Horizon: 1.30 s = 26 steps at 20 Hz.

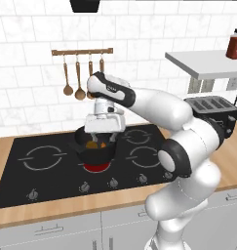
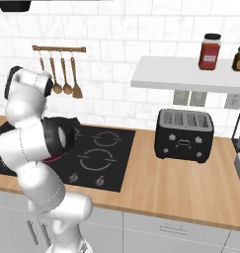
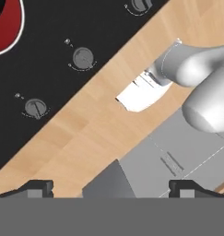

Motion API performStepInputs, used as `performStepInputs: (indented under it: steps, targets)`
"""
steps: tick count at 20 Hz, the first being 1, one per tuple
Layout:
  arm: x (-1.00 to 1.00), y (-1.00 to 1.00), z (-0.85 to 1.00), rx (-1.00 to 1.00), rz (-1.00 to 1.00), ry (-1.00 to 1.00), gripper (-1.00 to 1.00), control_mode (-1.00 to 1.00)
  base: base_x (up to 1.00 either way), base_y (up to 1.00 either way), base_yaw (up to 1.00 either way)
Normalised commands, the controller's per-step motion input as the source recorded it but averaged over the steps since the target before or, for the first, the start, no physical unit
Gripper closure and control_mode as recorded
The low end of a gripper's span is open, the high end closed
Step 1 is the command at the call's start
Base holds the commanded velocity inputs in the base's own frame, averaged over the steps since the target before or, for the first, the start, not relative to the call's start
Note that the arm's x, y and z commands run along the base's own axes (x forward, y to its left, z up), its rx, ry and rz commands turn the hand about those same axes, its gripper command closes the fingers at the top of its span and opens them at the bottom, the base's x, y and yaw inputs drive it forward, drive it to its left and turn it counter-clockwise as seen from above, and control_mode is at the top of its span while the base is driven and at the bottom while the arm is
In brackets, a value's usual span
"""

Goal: Put the avocado and carrot in the pot. Retrieve the spatula and lightly stir the vegetables in the pot.

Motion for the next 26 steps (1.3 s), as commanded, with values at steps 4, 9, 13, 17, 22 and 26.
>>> performStepInputs:
  steps: [4, 9, 13, 17, 22, 26]
  targets:
    - [-0.21, 0.22, 0.0, 0.0, 0.02, -0.1, -1.0, -1.0, 0.0, 0.0, 0.0]
    - [-0.42, 0.46, 0.0, 0.0, 0.15, -0.58, -1.0, -1.0, 0.0, 0.0, 0.0]
    - [-0.47, 0.18, 0.06, 0.0, 0.1, -0.41, -1.0, -1.0, 0.0, 0.0, 0.0]
    - [-0.26, 0.0, 0.25, 0.0, 0.08, -0.06, -1.0, -1.0, 0.0, 0.0, 0.0]
    - [-0.04, -0.01, 0.17, 0.0, 0.07, 0.0, -1.0, -1.0, 0.0, 0.0, 0.0]
    - [0.0, -0.03, 0.09, 0.0, 0.05, 0.01, -1.0, -1.0, 0.0, 0.0, 0.0]
